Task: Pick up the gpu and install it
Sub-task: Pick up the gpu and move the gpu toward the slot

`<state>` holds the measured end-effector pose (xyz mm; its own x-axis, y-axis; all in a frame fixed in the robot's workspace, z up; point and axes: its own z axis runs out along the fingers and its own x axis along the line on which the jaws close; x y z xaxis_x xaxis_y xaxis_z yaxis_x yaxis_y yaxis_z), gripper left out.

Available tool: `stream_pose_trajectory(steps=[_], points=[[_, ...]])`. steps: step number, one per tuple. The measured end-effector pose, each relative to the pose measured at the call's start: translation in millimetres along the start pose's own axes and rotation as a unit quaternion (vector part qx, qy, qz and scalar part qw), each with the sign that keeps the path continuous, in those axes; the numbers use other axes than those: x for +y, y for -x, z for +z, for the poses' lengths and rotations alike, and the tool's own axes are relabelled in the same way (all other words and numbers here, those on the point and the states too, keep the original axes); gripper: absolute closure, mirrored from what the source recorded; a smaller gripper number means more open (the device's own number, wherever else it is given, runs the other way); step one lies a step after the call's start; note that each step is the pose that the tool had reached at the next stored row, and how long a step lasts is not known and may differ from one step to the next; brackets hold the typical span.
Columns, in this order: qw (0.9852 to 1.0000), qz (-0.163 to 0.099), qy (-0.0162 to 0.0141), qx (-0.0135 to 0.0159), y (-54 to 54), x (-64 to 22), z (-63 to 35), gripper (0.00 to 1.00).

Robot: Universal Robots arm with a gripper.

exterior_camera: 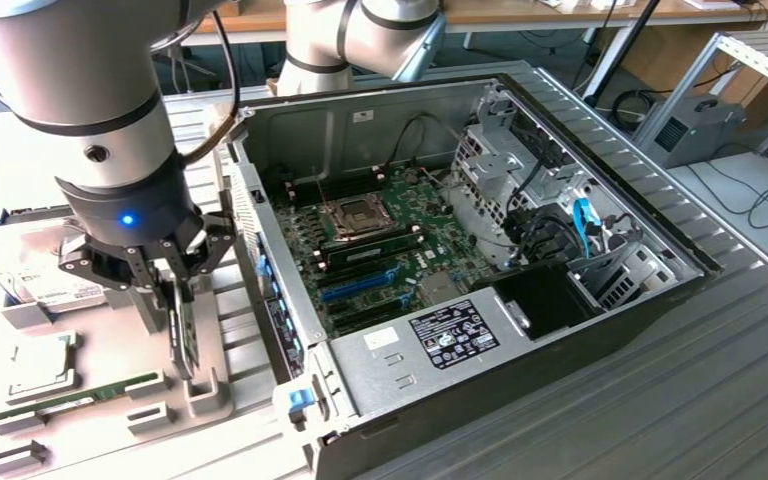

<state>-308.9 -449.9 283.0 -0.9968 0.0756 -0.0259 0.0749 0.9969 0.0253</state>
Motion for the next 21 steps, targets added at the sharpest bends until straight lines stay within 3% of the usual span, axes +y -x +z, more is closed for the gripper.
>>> stream_pose_trajectory(steps=[21], points=[[1.0000, 0.000, 0.0000, 0.0000, 0.2, 0.2, -7.3, 0.74]])
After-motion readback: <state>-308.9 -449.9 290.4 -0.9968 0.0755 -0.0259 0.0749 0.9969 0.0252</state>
